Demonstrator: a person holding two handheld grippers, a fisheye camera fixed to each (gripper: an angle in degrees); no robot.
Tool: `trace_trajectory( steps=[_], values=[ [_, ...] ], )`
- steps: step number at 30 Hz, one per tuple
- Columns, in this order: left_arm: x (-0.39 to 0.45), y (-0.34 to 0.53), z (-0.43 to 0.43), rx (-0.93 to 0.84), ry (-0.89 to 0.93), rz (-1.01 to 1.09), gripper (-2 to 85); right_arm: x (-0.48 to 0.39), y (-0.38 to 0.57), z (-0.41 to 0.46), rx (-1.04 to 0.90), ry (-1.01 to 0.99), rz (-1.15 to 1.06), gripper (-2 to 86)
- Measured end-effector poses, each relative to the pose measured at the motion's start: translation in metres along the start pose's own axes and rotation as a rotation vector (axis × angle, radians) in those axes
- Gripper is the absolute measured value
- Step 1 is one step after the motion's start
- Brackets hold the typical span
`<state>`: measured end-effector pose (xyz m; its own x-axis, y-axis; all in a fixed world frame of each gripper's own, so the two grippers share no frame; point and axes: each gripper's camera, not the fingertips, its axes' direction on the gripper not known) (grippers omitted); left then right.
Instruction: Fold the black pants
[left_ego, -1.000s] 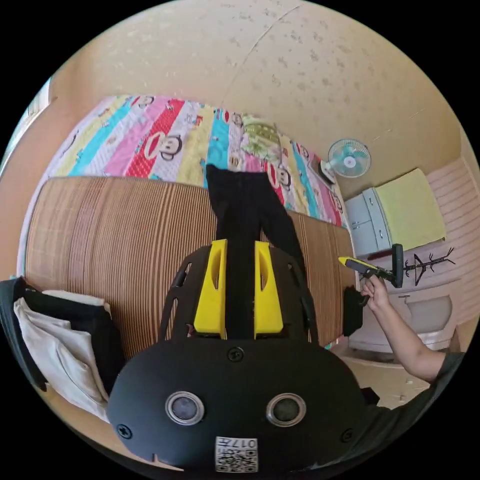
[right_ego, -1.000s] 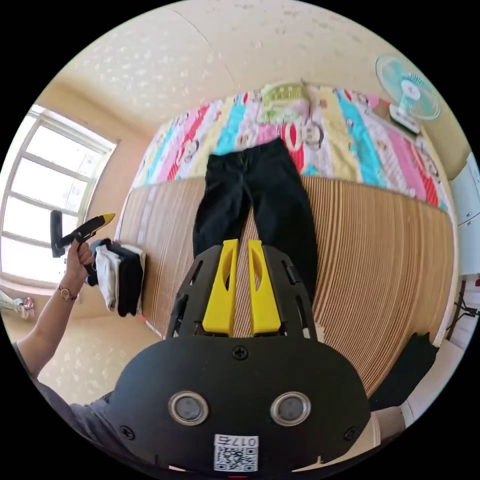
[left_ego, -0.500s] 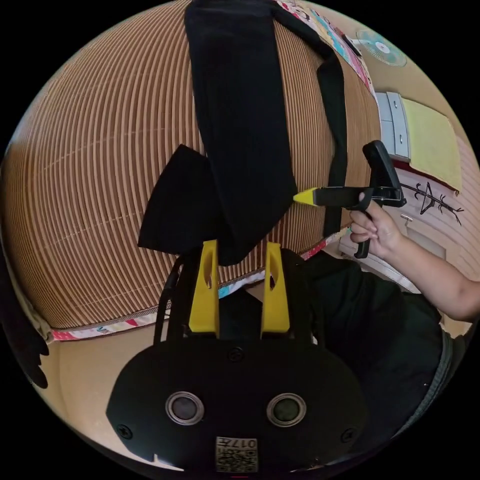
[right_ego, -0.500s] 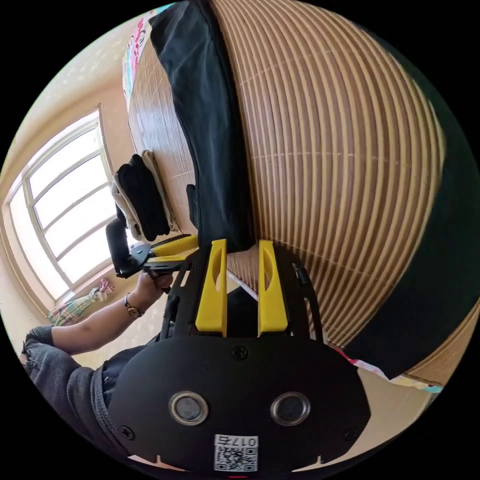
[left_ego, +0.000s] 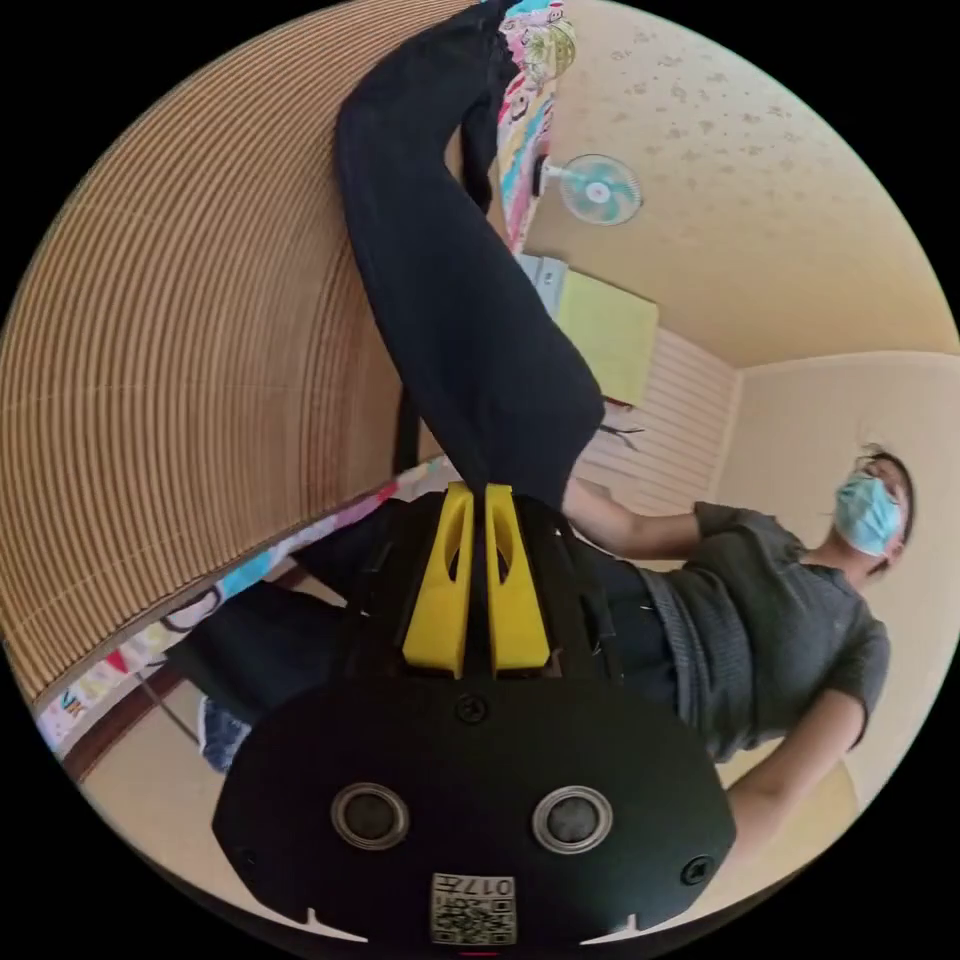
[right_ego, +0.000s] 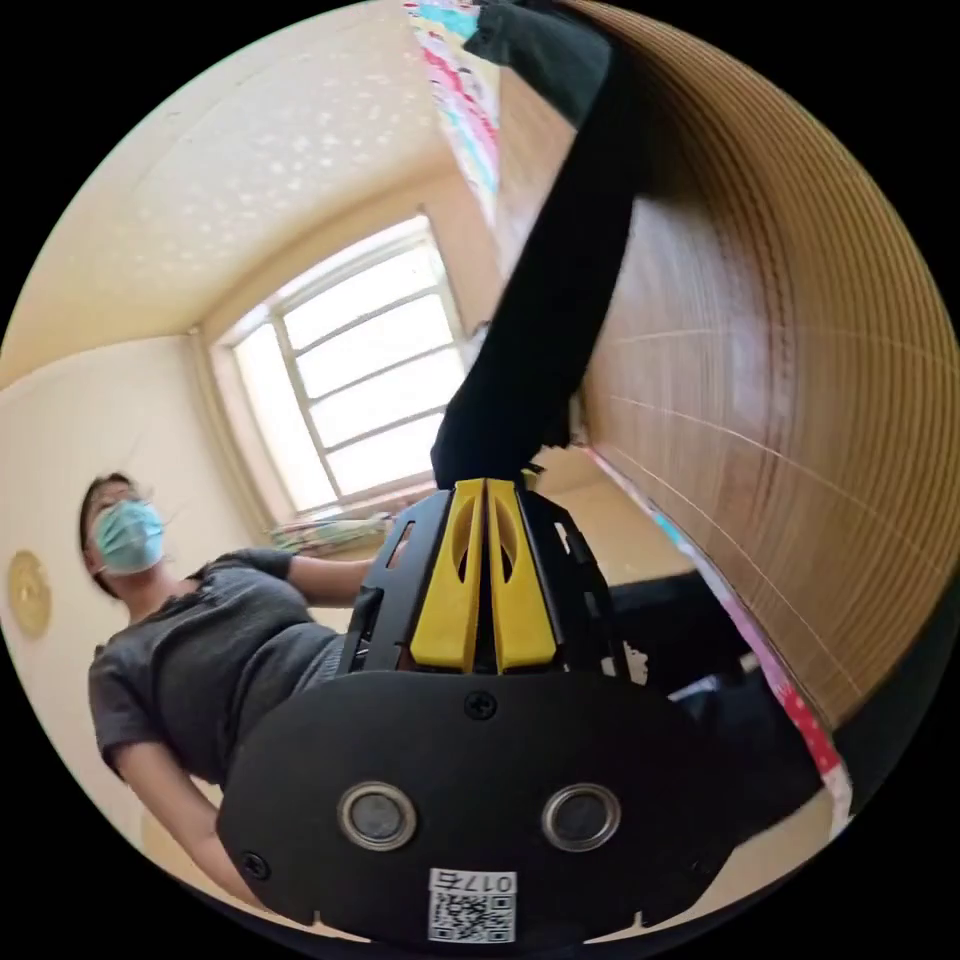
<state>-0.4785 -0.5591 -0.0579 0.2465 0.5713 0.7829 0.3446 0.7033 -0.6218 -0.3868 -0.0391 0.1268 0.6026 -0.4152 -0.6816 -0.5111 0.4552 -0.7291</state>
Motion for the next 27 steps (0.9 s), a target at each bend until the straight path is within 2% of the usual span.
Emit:
trace_trajectory(
  steps=[1, 2, 3, 5, 9, 12, 14, 16, 19, 21, 23, 25, 27],
  values=[
    [-0.001, 0.008, -0.003, 0.012, -0.202, -0.019, -0.8, 0.009, 0.000, 0.002, -0.035, 0.099, 0.058, 0.5],
    [-0.012, 0.013, 0.000, 0.012, -0.366, -0.091, -0.8, 0.028, 0.002, 0.009, -0.132, 0.292, 0.156, 0.4],
    [-0.021, 0.015, 0.002, 0.008, -0.423, -0.138, -0.8, 0.047, 0.007, 0.018, -0.239, 0.480, 0.244, 0.4],
    [-0.050, 0.028, 0.016, 0.029, -0.526, -0.247, -0.7, 0.065, 0.016, 0.027, -0.336, 0.667, 0.341, 0.4],
    [-0.061, 0.040, 0.050, 0.055, -0.556, -0.289, -0.5, 0.064, 0.033, 0.031, -0.332, 0.598, 0.279, 0.7],
    [-0.049, 0.049, 0.058, 0.090, -0.774, -0.367, 0.4, 0.056, 0.040, 0.010, -0.234, 0.617, 0.285, 1.3],
    [-0.055, 0.059, 0.054, 0.047, -0.952, -0.518, 1.2, 0.050, 0.048, -0.011, -0.137, 0.628, 0.283, 2.2],
    [-0.069, 0.068, 0.050, -0.021, -0.983, -0.609, 0.2, 0.046, 0.061, -0.038, -0.011, 0.648, 0.300, 3.6],
    [-0.096, 0.105, 0.042, -0.100, -1.034, -0.765, -0.3, 0.054, 0.095, -0.094, 0.236, 0.679, 0.454, 7.0],
    [-0.105, 0.135, 0.039, -0.085, -0.991, -0.780, -0.4, 0.064, 0.129, -0.131, 0.380, 0.753, 0.592, 9.8],
    [-0.109, 0.182, 0.040, -0.007, -0.864, -0.782, -0.5, 0.068, 0.148, -0.145, 0.430, 0.807, 0.605, 11.0],
    [-0.109, 0.217, 0.044, 0.054, -0.813, -0.797, -0.5, 0.080, 0.159, -0.147, 0.409, 0.793, 0.557, 11.2],
    [-0.111, 0.246, 0.051, 0.081, -0.798, -0.811, -0.5, 0.111, 0.166, -0.139, 0.290, 0.647, 0.512, 8.2]
  ],
)
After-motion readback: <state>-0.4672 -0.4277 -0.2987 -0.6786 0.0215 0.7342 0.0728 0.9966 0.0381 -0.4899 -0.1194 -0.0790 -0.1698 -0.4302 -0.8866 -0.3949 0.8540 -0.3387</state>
